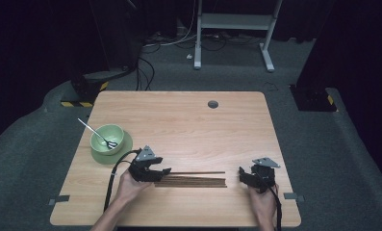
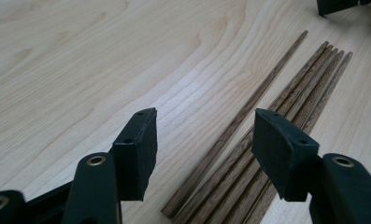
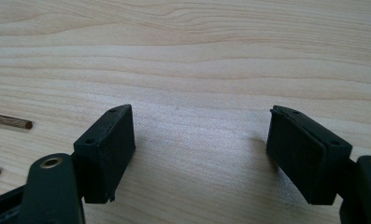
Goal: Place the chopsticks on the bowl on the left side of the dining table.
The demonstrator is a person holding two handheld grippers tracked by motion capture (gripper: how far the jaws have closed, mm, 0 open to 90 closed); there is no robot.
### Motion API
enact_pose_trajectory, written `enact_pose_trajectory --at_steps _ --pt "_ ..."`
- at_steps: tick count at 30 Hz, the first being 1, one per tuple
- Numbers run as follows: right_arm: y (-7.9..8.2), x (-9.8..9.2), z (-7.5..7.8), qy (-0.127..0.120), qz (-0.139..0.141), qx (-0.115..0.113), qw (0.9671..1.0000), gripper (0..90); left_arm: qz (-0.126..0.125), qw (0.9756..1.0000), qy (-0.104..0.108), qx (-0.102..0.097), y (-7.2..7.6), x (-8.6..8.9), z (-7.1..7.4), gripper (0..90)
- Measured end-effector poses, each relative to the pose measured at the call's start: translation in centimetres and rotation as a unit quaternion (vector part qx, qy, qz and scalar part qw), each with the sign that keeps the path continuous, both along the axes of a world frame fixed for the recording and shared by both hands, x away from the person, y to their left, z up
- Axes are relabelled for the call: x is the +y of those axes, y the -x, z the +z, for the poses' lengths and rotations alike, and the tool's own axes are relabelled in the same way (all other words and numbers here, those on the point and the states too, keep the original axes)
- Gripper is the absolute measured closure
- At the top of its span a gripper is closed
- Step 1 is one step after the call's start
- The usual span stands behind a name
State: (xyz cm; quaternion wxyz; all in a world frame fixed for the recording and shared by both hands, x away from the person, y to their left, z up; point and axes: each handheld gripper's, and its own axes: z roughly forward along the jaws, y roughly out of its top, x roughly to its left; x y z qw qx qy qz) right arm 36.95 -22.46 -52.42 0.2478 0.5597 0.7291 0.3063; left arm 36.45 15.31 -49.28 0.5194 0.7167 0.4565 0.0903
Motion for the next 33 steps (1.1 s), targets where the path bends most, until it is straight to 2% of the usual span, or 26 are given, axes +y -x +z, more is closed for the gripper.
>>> enact_pose_trajectory --at_steps 5,8,10,13,15,21,24,26,27,33 --pt "0.0 0.0 0.0 0.0 0.001 0.0 1.0 23.1 -0.016 0.9999 -0.002 -0.004 -0.4 -1.7 0.5 40.3" --pt "0.0 0.0 0.0 0.0 0.001 0.0 1.0 23.1 -0.032 0.9993 -0.019 0.002 -0.8 -2.5 0.4 39.6" --pt "0.0 0.0 0.0 0.0 0.001 0.0 1.0 23.1 -0.039 0.9991 -0.018 0.004 -1.0 -3.1 0.5 38.8" --pt "0.0 0.0 0.0 0.0 0.002 0.0 1.0 23.1 -0.041 0.9991 -0.005 0.008 -1.3 -3.7 0.7 39.1" --pt "0.0 0.0 0.0 0.0 0.002 0.0 1.0 23.1 -0.041 0.999 -0.006 0.015 -1.5 -4.2 0.5 39.9" --pt "0.0 0.0 0.0 0.0 0.002 0.0 1.0 23.1 -0.063 0.9972 -0.037 0.015 -1.9 -5.6 0.4 45.4" --pt "0.0 0.0 0.0 0.0 0.002 0.001 1.0 23.1 -0.065 0.9969 -0.038 0.02 -2.1 -6.3 0.1 47.1" --pt "0.0 0.0 0.0 0.0 0.002 0.001 1.0 23.1 -0.066 0.9965 -0.045 0.022 -2.2 -6.6 -0.3 48.2" --pt "0.0 0.0 0.0 0.0 0.002 0.001 1.0 23.2 -0.072 0.9954 -0.059 0.024 -2.3 -6.7 -0.5 48.8" --pt "0.0 0.0 0.0 0.0 0.002 0.001 1.0 23.1 -0.067 0.9954 -0.064 0.025 -2.4 -7.0 -1.1 52.0"
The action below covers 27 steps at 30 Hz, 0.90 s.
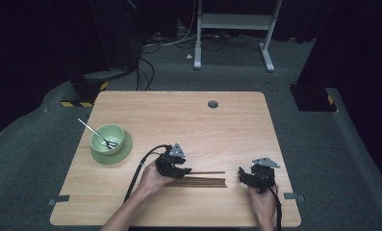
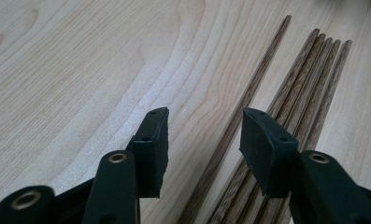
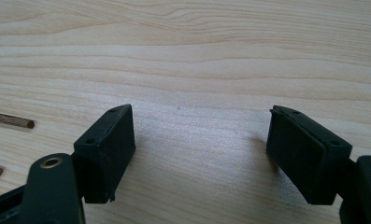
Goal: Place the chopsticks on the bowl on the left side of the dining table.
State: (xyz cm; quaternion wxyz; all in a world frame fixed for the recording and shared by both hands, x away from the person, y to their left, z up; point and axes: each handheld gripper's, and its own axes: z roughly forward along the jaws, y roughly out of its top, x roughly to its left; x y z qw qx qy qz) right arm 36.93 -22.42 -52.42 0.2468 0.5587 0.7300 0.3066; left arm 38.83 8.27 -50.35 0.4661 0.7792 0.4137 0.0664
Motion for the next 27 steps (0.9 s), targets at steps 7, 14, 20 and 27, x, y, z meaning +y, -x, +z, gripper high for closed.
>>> enact_pose_trajectory --at_steps 7,14,20,27 --pt "0.0 0.0 0.0 0.0 0.0 0.0 1.0 23.1 -0.006 0.9998 -0.018 0.001 0.0 0.0 -0.4 53.9" --pt "0.0 0.0 0.0 0.0 0.0 0.0 1.0 23.2 -0.002 0.9995 -0.032 -0.001 0.0 0.2 -0.9 54.1" --pt "0.0 0.0 0.0 0.0 0.0 0.0 1.0 23.2 -0.001 0.9994 -0.036 0.0 -0.1 0.3 -0.9 54.4" --pt "0.0 0.0 0.0 0.0 0.0 0.0 1.0 23.2 -0.001 0.999 -0.044 -0.001 -0.1 0.2 -1.2 54.4"
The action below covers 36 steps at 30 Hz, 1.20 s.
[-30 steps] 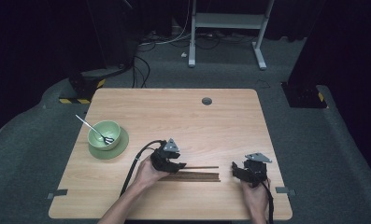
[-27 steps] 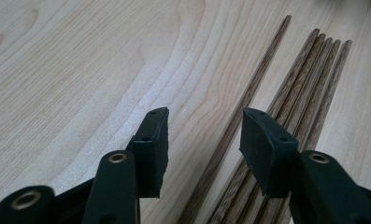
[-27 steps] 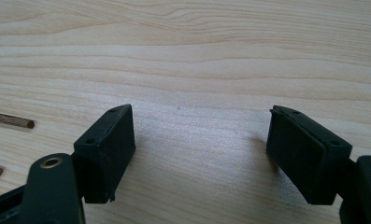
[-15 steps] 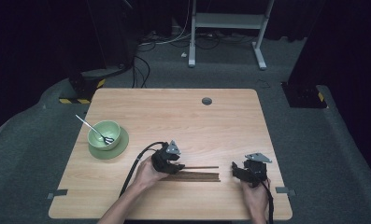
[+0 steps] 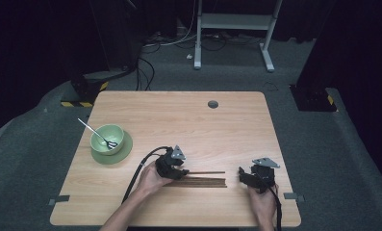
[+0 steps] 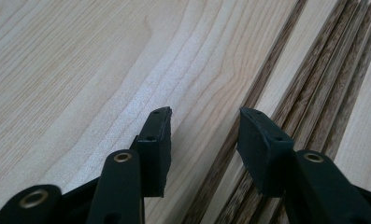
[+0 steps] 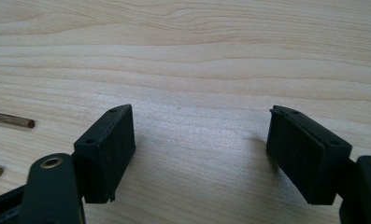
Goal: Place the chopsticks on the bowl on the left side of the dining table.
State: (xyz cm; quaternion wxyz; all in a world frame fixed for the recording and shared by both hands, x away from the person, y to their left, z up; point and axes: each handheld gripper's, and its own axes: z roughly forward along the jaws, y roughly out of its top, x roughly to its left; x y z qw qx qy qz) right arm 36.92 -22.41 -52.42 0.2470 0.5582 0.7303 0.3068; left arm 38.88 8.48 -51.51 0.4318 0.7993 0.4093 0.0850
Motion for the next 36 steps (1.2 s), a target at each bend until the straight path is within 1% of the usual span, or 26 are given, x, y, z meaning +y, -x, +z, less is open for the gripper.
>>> enact_pose_trajectory --at_steps 2,3,4,5,8,9,10,11,13,14,15,18,19,22,25,30,31,32,33,35,36 --pt "0.0 0.0 0.0 0.0 0.0 0.0 1.0 23.2 -0.003 1.0 -0.006 0.0 -0.1 0.1 0.0 54.4" --pt "0.0 0.0 0.0 0.0 0.0 0.0 1.0 23.2 0.002 1.0 0.001 0.0 -0.1 0.1 -0.1 54.4" --pt "0.0 0.0 0.0 0.0 0.0 0.0 1.0 23.2 0.001 1.0 -0.001 0.001 -0.1 0.1 0.0 54.2" --pt "0.0 0.0 0.0 0.0 0.0 0.0 1.0 23.2 0.006 1.0 0.005 0.0 -0.1 0.1 -0.1 54.1" --pt "0.0 0.0 0.0 0.0 0.0 0.0 1.0 23.2 0.002 1.0 -0.004 -0.002 -0.3 0.3 -0.1 54.1" --pt "0.0 0.0 0.0 0.0 0.0 0.0 1.0 23.2 0.006 1.0 -0.002 -0.001 -0.3 0.3 -0.1 54.1" --pt "0.0 0.0 0.0 0.0 0.001 0.0 1.0 23.1 0.005 1.0 -0.004 -0.001 -0.3 0.4 -0.1 54.1" --pt "0.0 0.0 0.0 0.0 0.0 0.0 1.0 23.2 0.009 1.0 0.001 0.0 -0.4 0.3 -0.1 54.2" --pt "0.0 0.0 0.0 0.0 0.001 0.0 1.0 23.2 0.01 0.9999 0.002 0.0 -0.4 0.3 -0.2 54.3" --pt "0.0 0.0 0.0 0.0 0.001 0.0 1.0 23.1 0.01 0.9999 0.001 0.0 -0.5 0.3 -0.2 54.3" --pt "0.0 0.0 0.0 0.0 0.001 0.0 1.0 23.2 0.008 1.0 -0.004 0.0 -0.6 0.4 -0.2 54.3" --pt "0.0 0.0 0.0 0.0 0.001 0.0 1.0 23.2 0.016 0.9999 0.004 0.0 -0.8 0.4 -0.3 54.9" --pt "0.0 0.0 0.0 0.0 0.001 0.0 1.0 23.2 0.016 0.9999 0.002 -0.001 -0.9 0.5 -0.3 55.2" --pt "0.0 0.0 0.0 0.0 0.001 0.0 1.0 23.2 0.021 0.9998 0.006 0.002 -1.2 0.7 -0.3 55.9" --pt "0.0 0.0 0.0 0.0 0.001 0.0 1.0 23.2 0.028 0.9995 0.013 0.0 -1.4 0.6 -0.4 56.6" --pt "0.0 0.0 0.0 0.0 0.001 0.0 1.0 23.2 0.026 0.9996 0.01 -0.002 -1.7 0.6 -0.4 57.2" --pt "0.0 0.0 0.0 0.0 0.001 0.0 1.0 23.2 0.031 0.9994 0.016 -0.002 -1.8 0.5 -0.4 57.3" --pt "0.0 0.0 0.0 0.0 0.001 0.0 1.0 23.2 0.03 0.9995 0.013 0.001 -1.9 0.4 -0.3 57.4" --pt "0.0 0.0 0.0 0.0 0.001 0.0 1.0 23.2 0.025 0.9997 0.0 0.001 -2.0 0.3 -0.3 57.3" --pt "0.0 0.0 0.0 0.0 0.001 0.0 1.0 23.2 0.019 0.9998 -0.01 -0.003 -2.2 -0.1 -0.2 57.3" --pt "0.0 0.0 0.0 0.0 0.001 0.0 1.0 23.2 0.02 0.9998 -0.004 -0.001 -2.3 -0.2 -0.2 57.6"
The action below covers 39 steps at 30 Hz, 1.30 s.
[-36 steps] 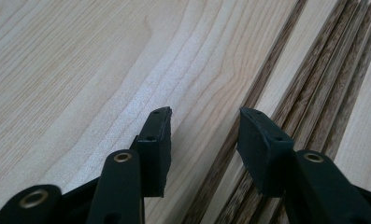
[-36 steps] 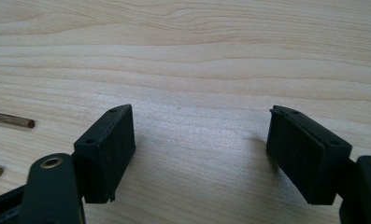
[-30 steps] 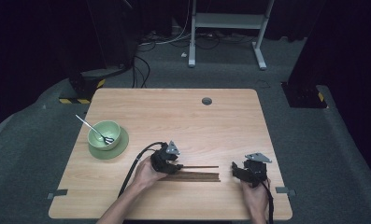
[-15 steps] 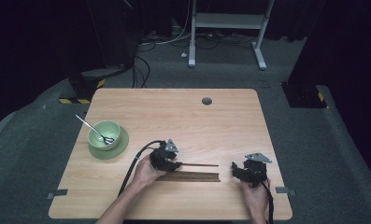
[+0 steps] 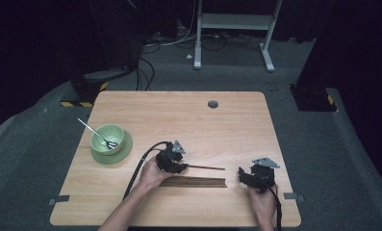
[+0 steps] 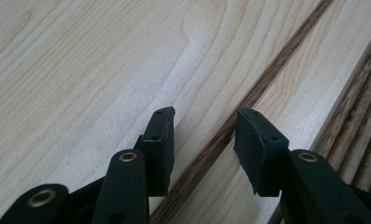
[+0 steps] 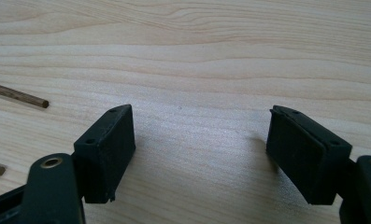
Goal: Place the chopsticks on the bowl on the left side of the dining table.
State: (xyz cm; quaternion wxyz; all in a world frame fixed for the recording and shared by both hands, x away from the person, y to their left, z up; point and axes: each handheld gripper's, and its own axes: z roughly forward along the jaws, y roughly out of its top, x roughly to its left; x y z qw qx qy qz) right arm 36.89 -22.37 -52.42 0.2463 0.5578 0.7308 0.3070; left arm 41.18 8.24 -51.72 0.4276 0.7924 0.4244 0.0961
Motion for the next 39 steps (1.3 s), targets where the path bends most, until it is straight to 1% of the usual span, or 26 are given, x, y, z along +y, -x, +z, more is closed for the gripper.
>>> enact_pose_trajectory --at_steps 1,2,3,7,10,13,14,15,17,18,25,31,39 --pt "0.0 0.0 0.0 0.0 0.0 0.0 1.0 23.2 0.005 0.9999 0.009 0.002 -0.2 -0.1 0.0 57.7" --pt "0.0 0.0 0.0 0.0 0.0 0.0 1.0 23.2 0.003 1.0 0.007 0.003 -0.3 0.0 0.0 58.1" --pt "0.0 0.0 0.0 0.0 0.0 0.0 1.0 23.2 0.007 0.9999 0.011 0.003 -0.4 0.0 0.0 58.1" --pt "0.0 0.0 0.0 0.0 0.0 0.0 1.0 23.2 0.006 1.0 0.006 0.001 -0.6 0.1 0.0 58.7" --pt "0.0 0.0 0.0 0.0 0.0 0.0 1.0 23.2 0.013 0.9998 0.014 0.0 -0.8 0.0 -0.1 59.5" --pt "0.0 0.0 0.0 0.0 0.0 0.0 1.0 23.2 0.014 0.9999 0.009 0.003 -1.1 0.0 0.0 60.4" --pt "0.0 0.0 0.0 0.0 0.0 0.0 1.0 23.2 0.015 0.9999 0.005 0.003 -1.2 -0.3 0.0 60.5" --pt "0.0 0.0 0.0 0.0 0.0 0.0 1.0 23.2 0.01 0.9999 -0.002 0.002 -1.2 -0.5 0.1 60.6" --pt "0.0 0.0 0.0 0.0 0.0 0.0 1.0 23.2 0.009 1.0 0.001 0.0 -1.3 -0.8 0.0 61.5" --pt "0.0 0.0 0.0 0.0 0.0 0.0 1.0 23.2 0.005 1.0 0.0 0.004 -1.4 -0.7 0.1 61.8" --pt "0.0 0.0 0.0 0.0 0.001 0.0 1.0 23.2 0.001 1.0 -0.001 0.004 -1.5 -0.7 0.1 65.1" --pt "0.0 0.0 0.0 0.0 0.001 0.0 1.0 23.2 0.003 1.0 0.002 0.003 -1.6 -0.6 0.1 68.6" --pt "0.0 0.0 0.0 0.001 0.002 0.0 1.0 23.2 -0.004 1.0 -0.002 0.001 -1.6 -0.6 0.1 71.4"
